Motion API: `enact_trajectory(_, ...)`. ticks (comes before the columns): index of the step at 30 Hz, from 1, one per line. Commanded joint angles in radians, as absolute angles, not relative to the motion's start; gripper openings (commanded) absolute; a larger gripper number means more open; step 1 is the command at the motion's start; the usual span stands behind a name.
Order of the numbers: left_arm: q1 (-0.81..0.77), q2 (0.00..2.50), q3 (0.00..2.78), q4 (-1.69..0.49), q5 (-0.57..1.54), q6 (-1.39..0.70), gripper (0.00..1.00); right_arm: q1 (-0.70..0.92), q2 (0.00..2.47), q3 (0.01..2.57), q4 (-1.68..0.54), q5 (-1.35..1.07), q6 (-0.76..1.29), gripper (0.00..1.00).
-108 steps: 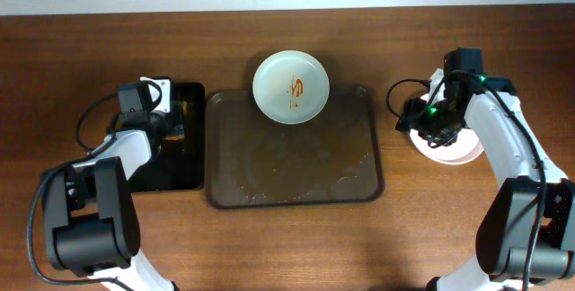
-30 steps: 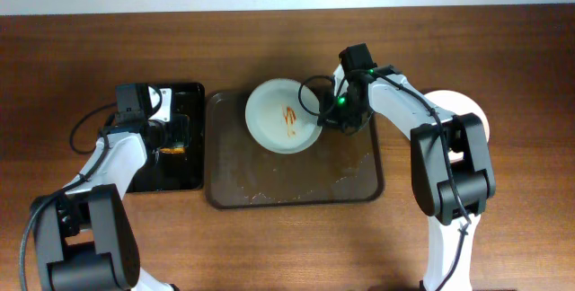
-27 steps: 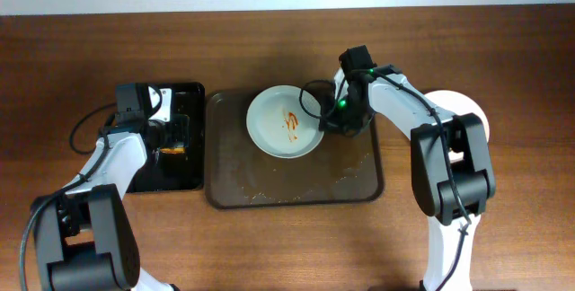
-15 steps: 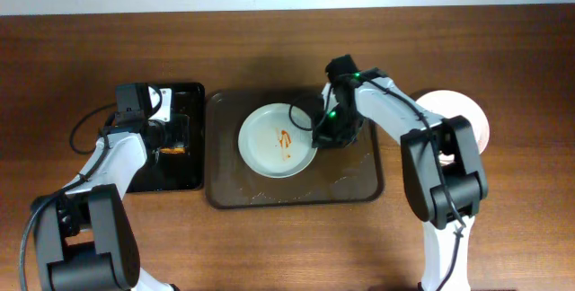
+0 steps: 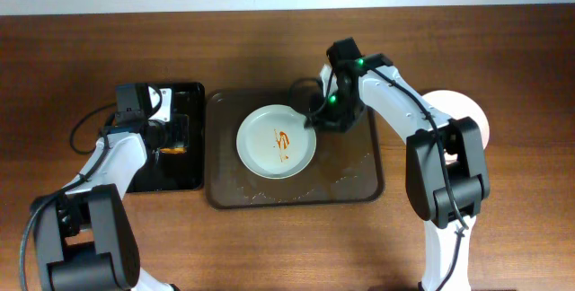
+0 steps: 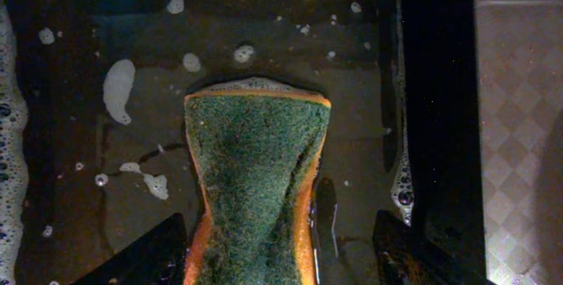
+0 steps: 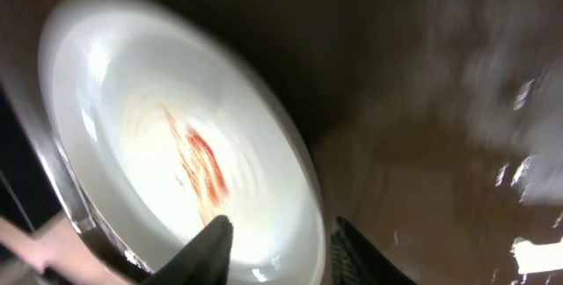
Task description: Clean dirty plates on tray and stack at the side
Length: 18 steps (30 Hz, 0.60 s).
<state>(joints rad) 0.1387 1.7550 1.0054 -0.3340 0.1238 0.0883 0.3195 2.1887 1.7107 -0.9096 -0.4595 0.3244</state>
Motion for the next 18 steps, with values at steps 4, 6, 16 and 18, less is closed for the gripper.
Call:
enact_trajectory(4,0.136,1.761,1.0,-0.335,0.135,0.091,0.66,0.321,2.17,1.72,-0.873,-0.363,0.213,0.49)
enact_trajectory(6,0.136,1.761,0.999,-0.335,0.135,0.091,0.66,0.321,2.18,1.692,-0.863,-0.362,0.197,0.49)
enact_trajectory(16,0.136,1.761,0.999,-0.336,0.135,0.091,0.66,0.336,2.218,1.687,-0.848,-0.361,0.127,0.44)
enact_trajectory(18,0.136,1.761,0.999,-0.336,0.135,0.091,0.66,0.336,2.218,1.687,-0.848,-0.357,0.127,0.44)
